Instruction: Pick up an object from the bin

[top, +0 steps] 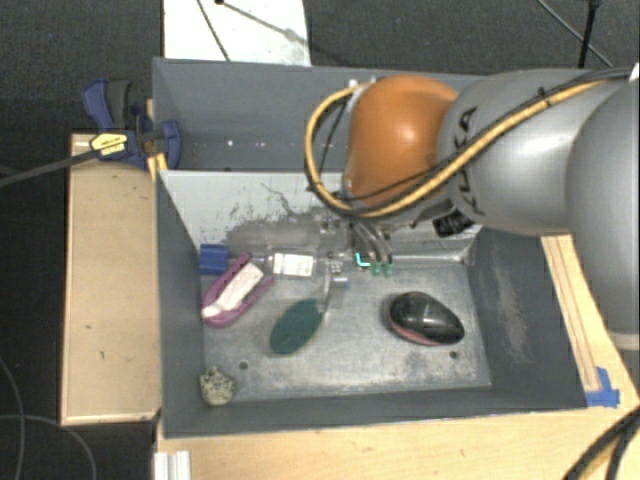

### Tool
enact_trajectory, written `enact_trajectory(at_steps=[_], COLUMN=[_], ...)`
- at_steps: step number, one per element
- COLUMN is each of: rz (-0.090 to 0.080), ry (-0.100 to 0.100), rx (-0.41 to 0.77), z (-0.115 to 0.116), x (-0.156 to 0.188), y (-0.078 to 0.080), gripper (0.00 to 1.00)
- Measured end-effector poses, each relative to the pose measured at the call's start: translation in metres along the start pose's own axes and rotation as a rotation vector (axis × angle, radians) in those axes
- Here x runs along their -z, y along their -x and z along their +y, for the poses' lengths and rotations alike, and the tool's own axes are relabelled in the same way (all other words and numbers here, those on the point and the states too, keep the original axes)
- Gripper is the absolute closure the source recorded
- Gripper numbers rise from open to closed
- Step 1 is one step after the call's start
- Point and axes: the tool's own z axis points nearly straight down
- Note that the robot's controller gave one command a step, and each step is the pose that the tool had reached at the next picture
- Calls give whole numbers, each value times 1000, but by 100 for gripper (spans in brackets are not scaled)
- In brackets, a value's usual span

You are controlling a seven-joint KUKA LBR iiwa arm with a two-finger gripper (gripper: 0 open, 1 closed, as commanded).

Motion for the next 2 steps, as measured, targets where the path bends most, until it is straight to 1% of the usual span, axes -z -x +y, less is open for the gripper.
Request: enact_trajectory(at_steps=[1, 2], rz=[-1, -6], ry=[0, 0], rx=[174, 166], z=[40, 39], x=[-76, -74], y=[-70, -67], gripper=[0, 100])
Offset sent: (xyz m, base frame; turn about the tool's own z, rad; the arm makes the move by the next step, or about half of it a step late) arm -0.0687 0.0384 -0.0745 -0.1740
